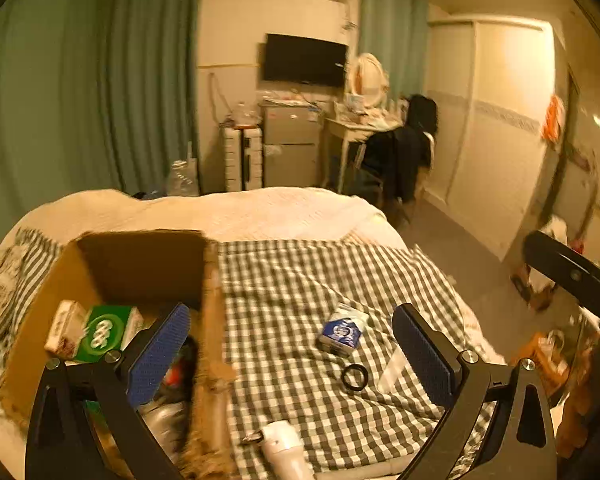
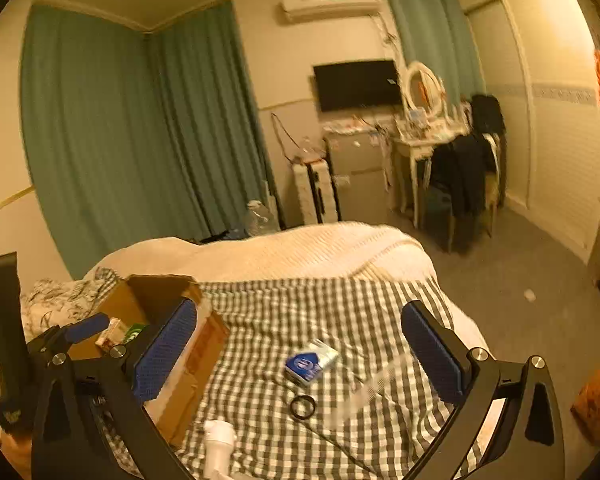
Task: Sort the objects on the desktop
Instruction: 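Withdraw both tools toward the blue tissue pack and white comb, then grasp the blue Vinda tissue pack with the left tool while the right tool grasps the white comb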
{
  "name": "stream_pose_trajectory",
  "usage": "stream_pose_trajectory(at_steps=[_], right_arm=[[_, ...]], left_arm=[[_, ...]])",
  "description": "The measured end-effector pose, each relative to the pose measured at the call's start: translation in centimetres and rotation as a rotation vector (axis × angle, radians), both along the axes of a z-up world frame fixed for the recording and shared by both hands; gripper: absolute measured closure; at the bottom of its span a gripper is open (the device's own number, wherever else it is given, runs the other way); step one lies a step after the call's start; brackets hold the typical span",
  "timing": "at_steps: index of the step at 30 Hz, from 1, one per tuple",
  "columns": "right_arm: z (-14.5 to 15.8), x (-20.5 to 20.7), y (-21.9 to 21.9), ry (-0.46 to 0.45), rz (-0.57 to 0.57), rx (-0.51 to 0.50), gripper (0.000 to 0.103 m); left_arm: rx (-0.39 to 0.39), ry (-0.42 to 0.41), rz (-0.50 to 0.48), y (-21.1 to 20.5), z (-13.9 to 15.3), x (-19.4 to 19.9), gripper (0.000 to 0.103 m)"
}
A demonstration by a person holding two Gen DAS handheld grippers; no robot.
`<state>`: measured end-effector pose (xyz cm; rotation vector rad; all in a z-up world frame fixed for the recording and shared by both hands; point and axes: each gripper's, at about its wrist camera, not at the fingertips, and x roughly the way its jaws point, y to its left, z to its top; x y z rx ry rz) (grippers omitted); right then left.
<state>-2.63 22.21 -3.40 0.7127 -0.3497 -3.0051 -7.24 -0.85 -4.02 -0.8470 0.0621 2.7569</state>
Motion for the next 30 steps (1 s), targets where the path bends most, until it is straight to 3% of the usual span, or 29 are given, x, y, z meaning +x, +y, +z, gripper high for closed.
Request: stream_pose_trajectory(at_steps=[5, 10, 13, 15, 19, 27, 30], right_arm=[[-3.1, -2.1, 2.8, -0.098, -0.041, -0.101, 0.0], [-6.4, -4.9, 4.1, -0.202, -0.091, -0.095, 0.002], [-8.9, -6.8, 5.1, -0.286, -0.113, -0.147, 0.011], [-11.2, -8.4, 5.7, -0.351, -0.117, -0.185, 0.013], [-14.4, -10.7, 5.5, -0.439, -0.151, -0.117, 0.019], [-19.5, -12.6, 6.8, -0.557, -0.195, -0.253, 0.019], [-20.6, -13.2, 6.7, -0.58, -0.209, -0.239, 0.019]], left_arm=[[-0.083, -0.018, -0.052, 3.3, -2.6, -2.0, 0.0], [-0.132, -0.074, -0.089, 5.4, -5.4, -4.2, 0.0], [-0.148, -0.106, -0.1, 6.1, -7.1, -5.4, 0.0], [-0.155, -0.142, -0.108, 6.3, -8.4, -6.3, 0.0], [-0.156, -0.202, -0.121, 7.1, -10.7, -7.6, 0.0], [-0.155, -0.278, -0.147, 9.0, -13.8, -10.5, 0.0], [-0.15, -0.308, -0.157, 9.5, -15.4, -11.3, 0.0]])
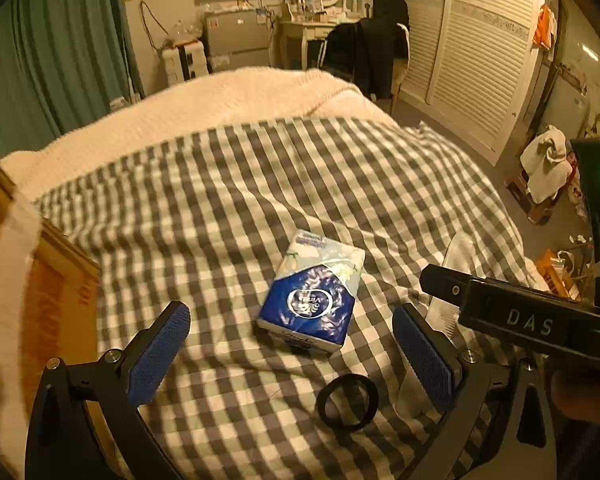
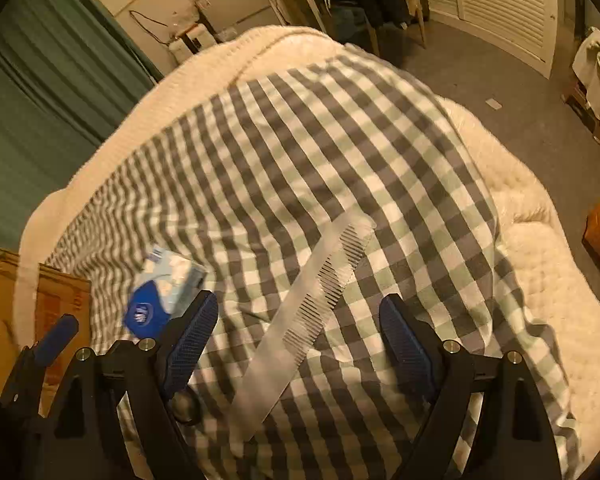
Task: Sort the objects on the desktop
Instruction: 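Grasp the blue Vinda tissue pack with the left tool while the right tool grasps the white comb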
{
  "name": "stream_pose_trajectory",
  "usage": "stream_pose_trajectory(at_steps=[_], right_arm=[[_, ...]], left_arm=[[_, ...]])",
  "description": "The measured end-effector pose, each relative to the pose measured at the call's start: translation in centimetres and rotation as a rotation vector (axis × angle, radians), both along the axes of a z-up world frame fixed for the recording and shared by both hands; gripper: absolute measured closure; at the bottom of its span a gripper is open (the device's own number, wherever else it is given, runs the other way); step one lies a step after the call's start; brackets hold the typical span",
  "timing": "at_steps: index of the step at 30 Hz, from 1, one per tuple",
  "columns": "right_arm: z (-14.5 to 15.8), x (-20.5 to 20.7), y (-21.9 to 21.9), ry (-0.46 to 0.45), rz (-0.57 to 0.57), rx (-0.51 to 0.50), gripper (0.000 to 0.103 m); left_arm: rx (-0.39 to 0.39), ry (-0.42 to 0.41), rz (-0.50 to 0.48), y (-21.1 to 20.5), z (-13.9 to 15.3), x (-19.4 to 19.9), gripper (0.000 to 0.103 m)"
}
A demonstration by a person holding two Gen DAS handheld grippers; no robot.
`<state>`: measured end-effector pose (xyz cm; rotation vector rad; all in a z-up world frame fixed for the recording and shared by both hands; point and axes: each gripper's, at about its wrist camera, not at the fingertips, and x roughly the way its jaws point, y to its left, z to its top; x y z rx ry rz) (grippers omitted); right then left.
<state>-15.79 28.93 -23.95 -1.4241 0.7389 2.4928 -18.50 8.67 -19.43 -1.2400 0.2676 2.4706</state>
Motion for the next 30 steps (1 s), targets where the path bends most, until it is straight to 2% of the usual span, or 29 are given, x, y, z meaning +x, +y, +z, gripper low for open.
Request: stream_pose_trajectory(at_steps=[6, 8, 9, 10, 12, 14, 15, 23, 30], right_arm=[[-1.2, -0.6, -1.3, -0.045, 0.014, 0.094, 0.021], [-1.3, -0.5, -1.6, -0.055, 0.026, 0.138, 0.024], [-1.3, -0.4, -1.7, -0.059, 0.026, 0.152, 0.029], [-1.2, -0.3, -1.7, -0.064, 0.023, 0.164, 0.032], [-1.0, 0.0, -1.6, -0.062, 0.016, 0.174, 0.046], [-0.8, 0.4, -1.1, -0.053, 0.013, 0.163, 0.054], [-0.7, 0.5, -1.0, -0.047, 0.007, 0.156, 0.061], [0.9, 1.3, 1.0, 0.007, -0.019, 0.104, 0.095], [3.4, 2.7, 1.4, 0.074, -0.033, 0.087, 0.098]], left_arm=[[-0.015, -0.058, 0.017, 0.4, -3.4, -1.1, 0.0], [-0.03, -0.077, 0.013, 0.7, -4.3, -1.2, 0.009], [-0.041, -0.078, 0.011, 0.9, -4.5, -1.2, 0.017], [-0.045, -0.072, 0.002, 1.1, -4.4, -1.0, 0.03], [-0.034, -0.076, -0.02, 1.2, -4.2, -0.8, 0.045], [-0.046, -0.067, -0.026, 1.4, -4.1, -0.4, 0.046], [-0.05, -0.061, -0.029, 1.4, -4.0, -0.3, 0.047], [-0.017, -0.023, -0.014, -0.2, -1.1, 1.1, 0.049], [0.033, 0.026, 0.003, -1.6, 2.8, 2.5, 0.049]])
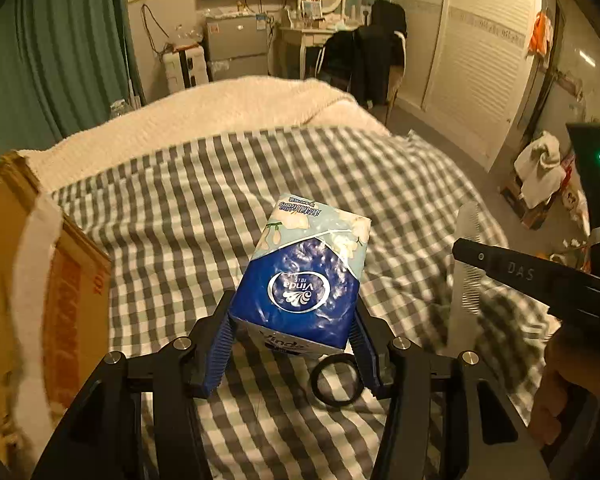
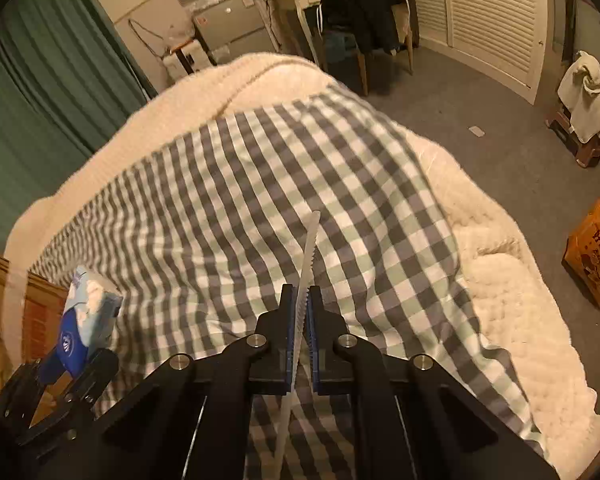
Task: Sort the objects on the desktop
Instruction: 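Grasp the blue Vinda tissue pack with the left tool while the right tool grasps the white comb, then carry the tissue pack and comb over the cardboard box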
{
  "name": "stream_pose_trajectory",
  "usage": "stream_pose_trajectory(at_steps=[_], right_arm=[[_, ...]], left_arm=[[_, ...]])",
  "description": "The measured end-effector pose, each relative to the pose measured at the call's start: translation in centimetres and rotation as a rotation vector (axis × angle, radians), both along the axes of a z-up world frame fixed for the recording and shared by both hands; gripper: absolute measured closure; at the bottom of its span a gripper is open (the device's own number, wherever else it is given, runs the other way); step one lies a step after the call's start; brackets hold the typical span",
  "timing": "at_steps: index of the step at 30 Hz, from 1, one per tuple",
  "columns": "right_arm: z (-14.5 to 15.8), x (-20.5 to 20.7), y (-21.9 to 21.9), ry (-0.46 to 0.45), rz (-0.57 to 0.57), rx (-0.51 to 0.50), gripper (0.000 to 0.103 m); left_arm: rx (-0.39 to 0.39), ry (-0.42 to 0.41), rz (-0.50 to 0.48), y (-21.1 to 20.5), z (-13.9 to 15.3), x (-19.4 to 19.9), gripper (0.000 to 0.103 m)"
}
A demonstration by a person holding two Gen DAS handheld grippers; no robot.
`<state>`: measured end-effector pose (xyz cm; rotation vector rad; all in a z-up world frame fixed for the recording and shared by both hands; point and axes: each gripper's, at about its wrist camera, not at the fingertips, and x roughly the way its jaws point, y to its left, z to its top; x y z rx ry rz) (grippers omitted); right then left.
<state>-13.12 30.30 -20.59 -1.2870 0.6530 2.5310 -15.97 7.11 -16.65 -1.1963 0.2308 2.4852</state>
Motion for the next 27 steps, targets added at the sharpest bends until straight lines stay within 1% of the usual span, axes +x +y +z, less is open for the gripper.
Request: stream_pose_trajectory(at_steps=[5, 7, 10, 11, 12, 15, 17, 19, 21, 23, 25, 27], right_arm=[[2.1, 0.6, 0.0, 0.066, -0.012, -0.055, 0.098], [3.2, 1.6, -0.2, 0.107, -0.013, -0.075, 0.098], [3.9, 2.3, -0.8, 0.133, -0.015, -0.09, 0.098], [4.1, 2.5, -1.2, 0.142, -0.004, -0.097, 0.101], [4.2, 2.5, -1.5, 0.146, 0.003, -0.096, 0.103], [4.8, 3.0, -2.6, 0.147, 0.019, -0.056, 0.103], [4.2, 2.2, -3.1, 0.113, 0.041, -0.043, 0.102], [2.8, 1.5, -3.1, 0.067, 0.042, -0.033, 0.097], [1.0, 0.6, -3.0, 0.028, 0.041, -0.058, 0.072], [-0.8, -0.4, -2.5, -0.001, 0.027, -0.089, 0.057], [-1.7, -1.2, -2.7, -0.023, 0.026, -0.058, 0.057], [-2.9, -2.2, -3.2, -0.048, 0.042, -0.005, 0.048]], left_arm=[[0.029, 0.037, 0.007, -0.4, 2.4, 1.7, 0.049], [0.038, 0.057, 0.009, -0.6, 3.4, 2.3, 0.049], [0.05, 0.087, 0.012, -0.7, 4.7, 3.5, 0.049], [0.051, 0.095, 0.013, -0.8, 5.0, 3.9, 0.049], [0.052, 0.1, 0.014, -0.9, 5.4, 4.2, 0.049], [0.056, 0.109, 0.012, -1.4, 6.4, 5.2, 0.049], [0.063, 0.124, 0.017, -1.9, 7.4, 5.8, 0.049], [0.071, 0.142, 0.026, -2.4, 8.3, 6.2, 0.049], [0.086, 0.162, 0.043, -2.7, 9.3, 6.5, 0.049], [0.101, 0.18, 0.054, -3.4, 10.5, 6.7, 0.049], [0.108, 0.201, 0.055, -3.9, 11.7, 6.8, 0.049], [0.11, 0.218, 0.056, -4.4, 12.5, 6.7, 0.049]])
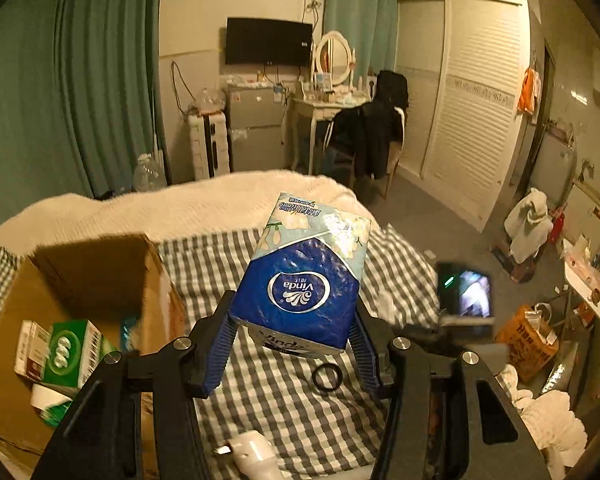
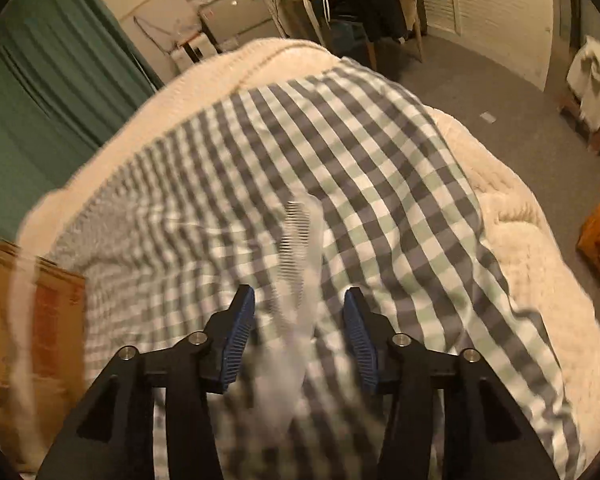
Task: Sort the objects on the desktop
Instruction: 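Carry the tissue pack and comb over the cardboard box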
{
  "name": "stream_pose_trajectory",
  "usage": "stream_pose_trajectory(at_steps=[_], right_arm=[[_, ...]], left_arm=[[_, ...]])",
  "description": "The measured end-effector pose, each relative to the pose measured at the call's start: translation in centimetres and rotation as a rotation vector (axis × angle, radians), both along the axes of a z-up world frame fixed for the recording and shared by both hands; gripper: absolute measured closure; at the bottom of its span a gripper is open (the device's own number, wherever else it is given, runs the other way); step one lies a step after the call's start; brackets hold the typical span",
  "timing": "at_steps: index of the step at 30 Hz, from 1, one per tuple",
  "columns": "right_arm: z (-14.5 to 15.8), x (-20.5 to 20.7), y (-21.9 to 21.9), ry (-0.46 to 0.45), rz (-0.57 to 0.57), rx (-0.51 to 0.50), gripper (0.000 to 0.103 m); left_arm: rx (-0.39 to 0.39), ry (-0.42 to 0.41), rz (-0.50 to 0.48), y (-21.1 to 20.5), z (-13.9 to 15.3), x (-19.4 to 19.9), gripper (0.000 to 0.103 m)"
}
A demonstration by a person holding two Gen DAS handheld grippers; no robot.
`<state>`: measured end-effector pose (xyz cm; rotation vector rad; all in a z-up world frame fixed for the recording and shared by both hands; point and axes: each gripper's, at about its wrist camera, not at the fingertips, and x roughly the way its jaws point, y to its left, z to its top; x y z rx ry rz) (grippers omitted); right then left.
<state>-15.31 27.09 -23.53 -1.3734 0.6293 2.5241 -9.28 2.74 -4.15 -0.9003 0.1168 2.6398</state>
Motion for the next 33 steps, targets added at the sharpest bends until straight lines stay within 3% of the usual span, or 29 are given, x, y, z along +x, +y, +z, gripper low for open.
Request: stream_pose_trajectory(at_steps=[2, 4, 5, 6, 12, 19, 26, 33], right_arm=[[-1.0, -0.7, -0.7, -0.02, 0.015, 0.036, 0.046], [-1.4, -1.0, -1.0, -0.024, 0.011, 0.07, 0.053], [-1.4, -1.0, -1.0, -0.023, 0.011, 0.064, 0.076], [-1.3, -1.0, -0.9, -0.023, 0.011, 0.047, 0.077], [0.0, -0.2, -0.4, 0.022, -0.019, 0.015, 0.078], [4.5, 2.1, -0.6, 0.147, -0.052, -0.033, 0.078], [11.0, 5.5, -2.4, 0.314, -0.048, 0.002, 0.078], [17.1, 8.9, -5.5, 0.463, -0.003, 0.084, 0.078]], left_arm=[[0.004, 0.017, 0.005, -0.6, 0.8, -0.2, 0.049], [0.015, 0.024, 0.009, -1.1, 1.4, -0.4, 0.049], [0.019, 0.027, 0.011, -1.3, 1.5, -0.4, 0.049], [0.025, 0.029, 0.012, -1.4, 1.7, -0.5, 0.049], [0.048, 0.039, 0.011, -2.1, 2.0, -0.1, 0.049], [0.059, 0.064, 0.019, -3.8, 3.4, 1.4, 0.049], [0.086, 0.124, 0.019, -6.3, 4.6, 3.6, 0.049], [0.063, 0.214, 0.006, -8.8, 5.5, 5.0, 0.049]])
